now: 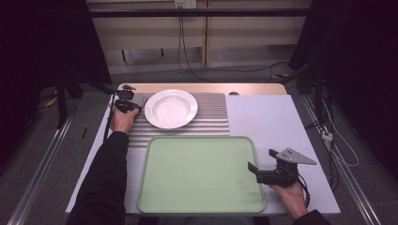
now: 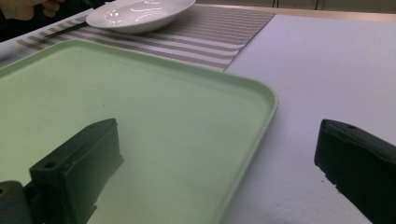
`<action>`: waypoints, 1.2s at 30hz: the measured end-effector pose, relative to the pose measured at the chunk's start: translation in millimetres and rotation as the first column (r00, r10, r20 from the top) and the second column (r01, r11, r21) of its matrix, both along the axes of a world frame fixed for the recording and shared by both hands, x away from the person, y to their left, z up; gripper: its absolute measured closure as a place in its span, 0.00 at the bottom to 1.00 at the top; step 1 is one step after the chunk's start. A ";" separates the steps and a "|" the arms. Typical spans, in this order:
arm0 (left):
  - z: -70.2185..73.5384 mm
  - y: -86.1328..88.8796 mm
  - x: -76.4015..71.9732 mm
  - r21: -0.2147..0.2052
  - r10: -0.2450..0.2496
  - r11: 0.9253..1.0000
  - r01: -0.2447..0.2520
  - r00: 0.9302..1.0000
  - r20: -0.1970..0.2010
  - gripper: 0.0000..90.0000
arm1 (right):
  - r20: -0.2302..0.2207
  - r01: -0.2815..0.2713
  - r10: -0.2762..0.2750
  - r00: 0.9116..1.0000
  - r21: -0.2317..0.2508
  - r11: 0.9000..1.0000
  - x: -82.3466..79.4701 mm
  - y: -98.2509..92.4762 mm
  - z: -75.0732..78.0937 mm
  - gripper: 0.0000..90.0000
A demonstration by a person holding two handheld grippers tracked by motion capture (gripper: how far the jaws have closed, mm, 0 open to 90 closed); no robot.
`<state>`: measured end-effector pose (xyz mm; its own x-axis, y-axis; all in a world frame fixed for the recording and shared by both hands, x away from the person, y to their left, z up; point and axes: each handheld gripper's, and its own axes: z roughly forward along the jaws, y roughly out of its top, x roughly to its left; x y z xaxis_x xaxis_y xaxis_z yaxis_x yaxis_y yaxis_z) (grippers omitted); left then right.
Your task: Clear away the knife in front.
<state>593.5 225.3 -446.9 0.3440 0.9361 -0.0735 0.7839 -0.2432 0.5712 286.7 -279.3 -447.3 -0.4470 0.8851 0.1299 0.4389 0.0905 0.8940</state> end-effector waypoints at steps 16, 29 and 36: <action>1.7 13.8 -38.4 -0.029 -0.029 0.999 0.029 1.000 -0.012 0.89 | 0.004 -0.010 0.010 1.000 -0.011 1.000 1.4 5.1 0.9 0.00; 5.0 11.2 -63.9 0.017 -0.064 0.998 0.064 0.998 -0.028 0.88 | 0.001 -0.007 0.007 1.000 -0.017 1.000 2.2 5.2 0.7 0.00; 5.1 10.2 -61.4 0.029 -0.076 0.997 0.077 0.997 -0.028 0.88 | 0.000 -0.010 0.010 1.000 -0.018 1.000 2.4 5.4 0.6 0.00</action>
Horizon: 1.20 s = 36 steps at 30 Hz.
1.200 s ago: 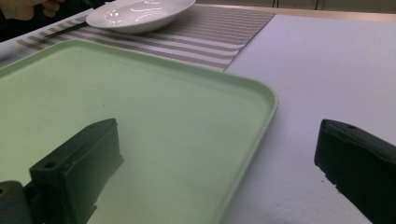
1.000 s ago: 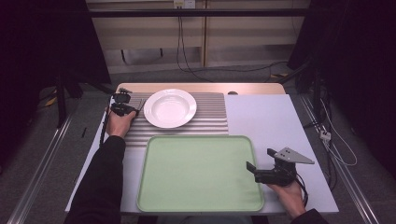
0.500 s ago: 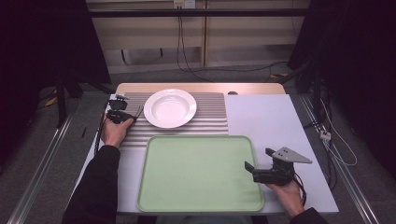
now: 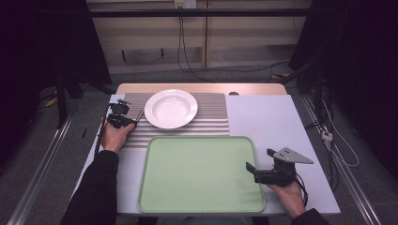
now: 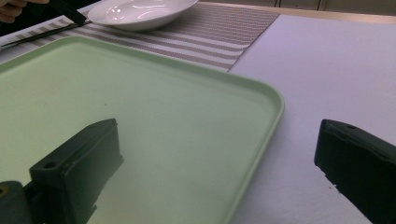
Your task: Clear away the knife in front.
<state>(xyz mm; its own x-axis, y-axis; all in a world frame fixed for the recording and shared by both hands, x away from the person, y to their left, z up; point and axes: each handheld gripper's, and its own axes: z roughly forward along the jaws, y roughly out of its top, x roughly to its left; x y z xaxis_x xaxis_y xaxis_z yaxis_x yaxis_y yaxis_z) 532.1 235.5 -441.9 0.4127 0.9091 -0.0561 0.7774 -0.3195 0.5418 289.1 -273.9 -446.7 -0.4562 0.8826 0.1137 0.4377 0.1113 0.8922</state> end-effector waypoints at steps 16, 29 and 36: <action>0.2 -3.1 5.6 0.014 -0.009 1.000 0.009 1.000 -0.014 0.88 | -0.003 -0.003 0.003 1.000 0.003 1.000 0.0 0.6 -0.2 0.00; 3.8 -5.0 10.4 0.030 -0.011 0.999 0.013 0.998 -0.055 0.89 | -0.005 -0.004 0.004 1.000 0.000 1.000 0.8 1.0 -0.5 0.00; 5.2 -5.3 8.5 0.023 -0.011 1.000 0.012 0.998 -0.055 0.89 | -0.005 -0.002 0.002 1.000 0.001 1.000 0.6 0.7 -0.5 0.00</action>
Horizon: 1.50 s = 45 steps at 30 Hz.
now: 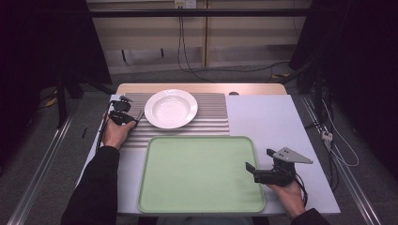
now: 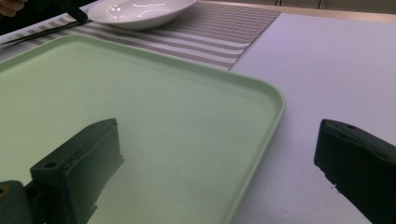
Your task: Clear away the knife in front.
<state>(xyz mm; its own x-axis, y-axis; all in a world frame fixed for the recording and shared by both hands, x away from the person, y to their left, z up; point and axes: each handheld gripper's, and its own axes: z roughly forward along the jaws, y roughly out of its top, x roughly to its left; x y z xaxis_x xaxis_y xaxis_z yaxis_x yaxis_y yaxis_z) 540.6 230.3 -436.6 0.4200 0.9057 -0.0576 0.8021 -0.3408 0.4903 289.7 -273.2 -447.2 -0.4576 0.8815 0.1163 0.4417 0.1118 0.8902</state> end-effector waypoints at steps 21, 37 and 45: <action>27.5 6.6 -21.1 -0.047 -0.022 0.999 0.025 0.997 0.070 0.89 | 0.000 0.000 0.000 1.000 0.000 1.000 0.0 0.4 0.0 0.00; 47.0 -7.9 -48.2 -0.067 -0.070 0.995 0.080 0.989 0.132 0.89 | -0.001 0.001 -0.001 1.000 0.000 1.000 -0.1 0.5 0.2 0.01; 52.2 -18.3 -59.0 -0.088 -0.098 0.990 0.111 0.984 0.148 0.89 | 0.000 0.002 -0.002 1.000 0.000 1.000 -0.1 0.4 0.3 0.01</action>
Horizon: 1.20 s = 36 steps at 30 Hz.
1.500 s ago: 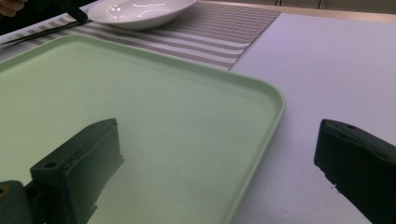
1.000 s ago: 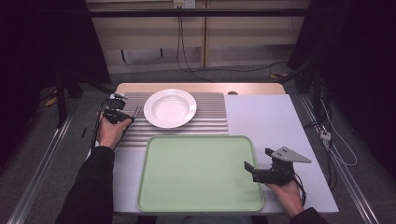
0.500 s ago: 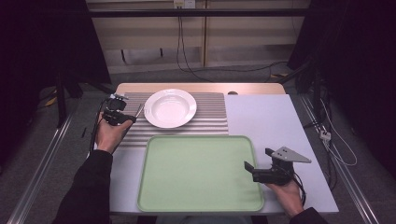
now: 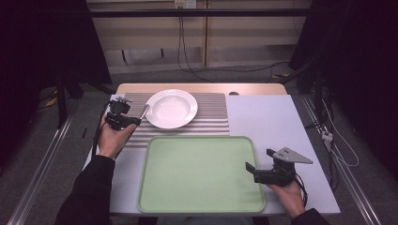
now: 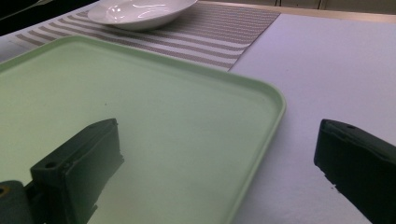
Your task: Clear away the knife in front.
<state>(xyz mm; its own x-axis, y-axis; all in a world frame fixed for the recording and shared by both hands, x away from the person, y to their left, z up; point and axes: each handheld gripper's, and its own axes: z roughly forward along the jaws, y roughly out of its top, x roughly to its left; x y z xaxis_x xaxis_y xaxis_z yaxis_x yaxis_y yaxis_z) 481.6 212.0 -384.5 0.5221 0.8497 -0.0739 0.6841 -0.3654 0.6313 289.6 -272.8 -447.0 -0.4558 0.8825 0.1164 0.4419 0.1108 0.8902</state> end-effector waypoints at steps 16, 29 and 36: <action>13.5 -30.8 -27.2 0.019 -0.082 0.997 0.081 0.996 0.045 0.89 | 0.002 0.000 0.000 1.000 0.001 1.000 -0.7 0.2 0.3 0.01; 16.6 -53.8 -47.8 0.021 -0.138 0.990 0.138 0.990 0.026 0.89 | 0.003 -0.001 0.001 1.000 0.000 1.000 -0.8 0.6 0.4 0.01; 18.1 -70.8 -59.6 0.008 -0.176 0.984 0.176 0.984 0.023 0.89 | 0.005 -0.002 0.002 1.000 -0.001 1.000 -0.9 0.5 0.5 0.01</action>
